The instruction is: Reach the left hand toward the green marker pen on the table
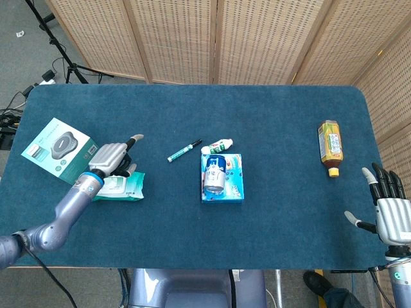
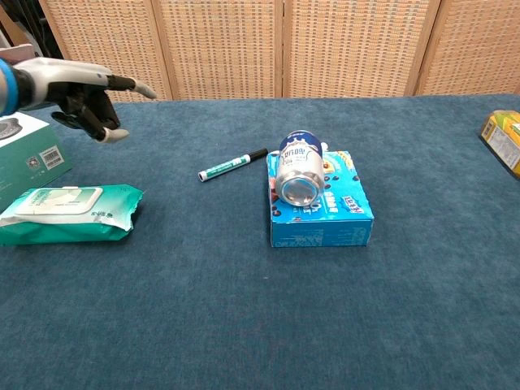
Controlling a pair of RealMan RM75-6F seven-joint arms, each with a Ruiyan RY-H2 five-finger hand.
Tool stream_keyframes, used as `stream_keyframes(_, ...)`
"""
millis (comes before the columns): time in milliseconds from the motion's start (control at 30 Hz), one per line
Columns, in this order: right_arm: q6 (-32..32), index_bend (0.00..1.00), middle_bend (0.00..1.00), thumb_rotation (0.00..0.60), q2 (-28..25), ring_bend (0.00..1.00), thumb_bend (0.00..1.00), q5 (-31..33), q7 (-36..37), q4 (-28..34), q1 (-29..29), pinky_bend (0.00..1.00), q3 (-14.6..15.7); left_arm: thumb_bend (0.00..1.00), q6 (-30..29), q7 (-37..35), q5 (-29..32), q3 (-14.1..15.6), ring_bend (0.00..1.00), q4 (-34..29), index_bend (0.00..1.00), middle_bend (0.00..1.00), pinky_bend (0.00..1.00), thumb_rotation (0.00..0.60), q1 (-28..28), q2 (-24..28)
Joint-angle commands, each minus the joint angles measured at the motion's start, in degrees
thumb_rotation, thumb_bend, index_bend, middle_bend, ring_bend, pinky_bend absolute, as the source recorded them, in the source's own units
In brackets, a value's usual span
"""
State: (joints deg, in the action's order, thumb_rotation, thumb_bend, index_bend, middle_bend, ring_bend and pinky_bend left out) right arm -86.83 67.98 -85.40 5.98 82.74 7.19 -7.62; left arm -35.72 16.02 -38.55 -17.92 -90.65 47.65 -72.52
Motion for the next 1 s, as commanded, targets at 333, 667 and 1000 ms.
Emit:
stream_keyframes(333,2.99,0.0,0.0,0.6,-0.43,0.0,0.0,3.26,1.34,-1.07,0.78,0.0,-1.06,0.49,5.41,0.24,14.24,6.13,0.94,9.69,0.0,0.95,1.0,0.6,11.67,-7.94)
stream_keyframes(667,3.65,0.0,0.0,0.6,-0.7,0.0,0.0,4.05,2.2,-1.37,0.88,0.0,-1.3,0.51,7.44,-2.59,17.25,9.04,0.94,15.28,0.0,0.95,1.0,0.6,14.67,-11.79)
stream_keyframes(1000,3.35,0.0,0.0,0.6,-0.96,0.0,0.0,4.19,2.68,-1.23,0.67,0.0,-1.39,0.5,12.06,-7.17,15.24,9.88,0.94,19.76,0.0,0.95,1.0,0.6,15.72,-14.15)
